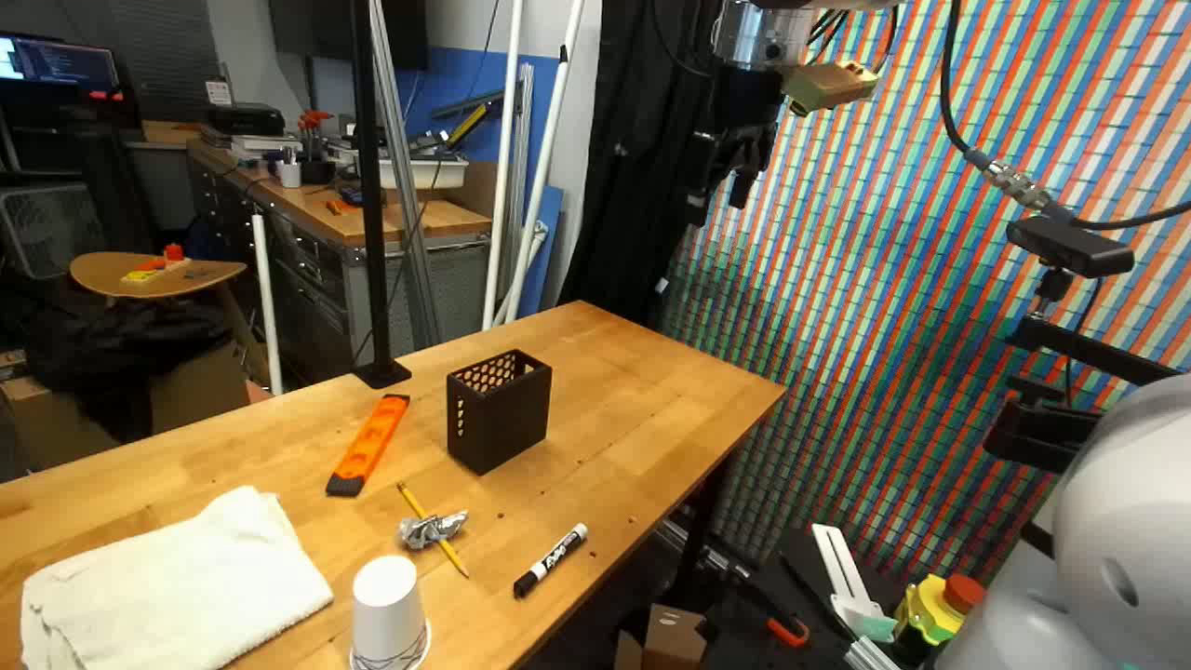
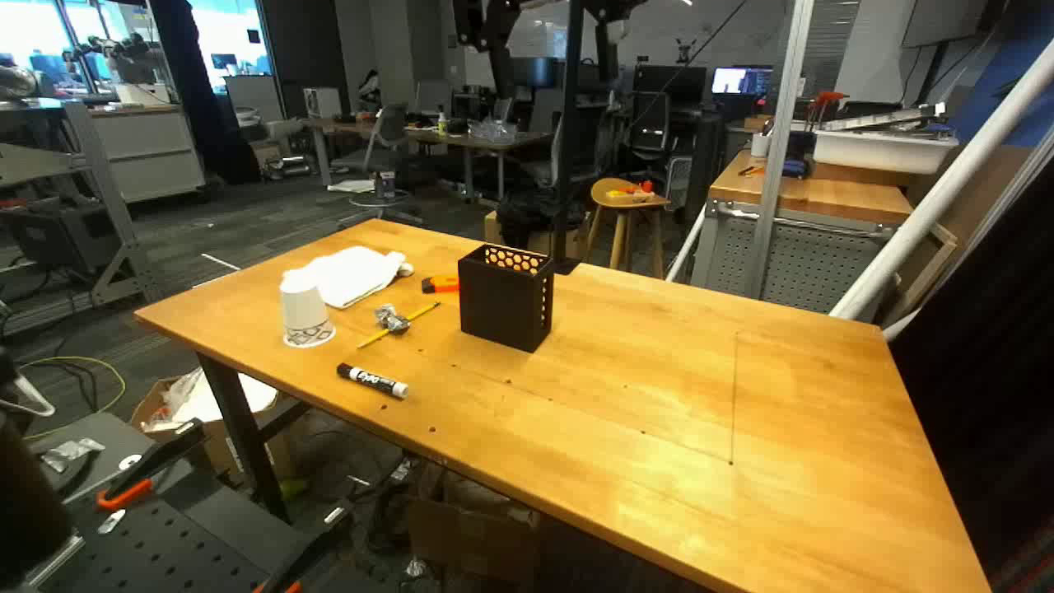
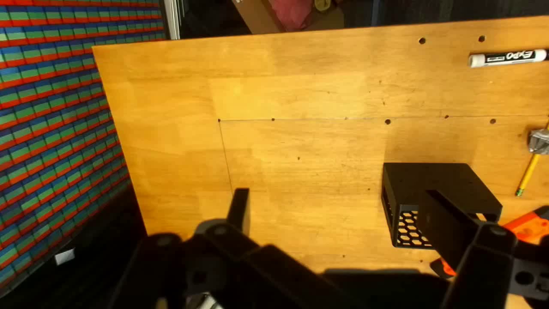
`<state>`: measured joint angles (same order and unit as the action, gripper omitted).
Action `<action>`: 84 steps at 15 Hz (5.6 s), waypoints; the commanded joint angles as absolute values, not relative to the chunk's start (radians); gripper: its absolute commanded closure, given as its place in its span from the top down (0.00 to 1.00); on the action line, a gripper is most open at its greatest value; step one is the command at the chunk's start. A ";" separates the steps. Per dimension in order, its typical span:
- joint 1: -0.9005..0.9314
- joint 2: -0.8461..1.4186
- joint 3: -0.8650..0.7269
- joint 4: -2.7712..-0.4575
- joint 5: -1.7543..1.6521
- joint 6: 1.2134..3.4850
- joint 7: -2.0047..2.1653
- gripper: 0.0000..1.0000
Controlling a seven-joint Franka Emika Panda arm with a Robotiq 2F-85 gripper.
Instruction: Pick up the white towel from the table and place it inside the black basket
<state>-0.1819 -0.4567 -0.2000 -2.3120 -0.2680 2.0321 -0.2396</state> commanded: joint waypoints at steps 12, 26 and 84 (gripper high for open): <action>-0.180 -0.463 -0.202 -2.295 -0.268 2.028 -0.239 1.00; -0.079 -0.386 -0.090 -2.264 -0.257 2.030 -0.211 1.00; 0.390 0.793 0.172 -1.629 -0.305 2.531 -0.177 0.20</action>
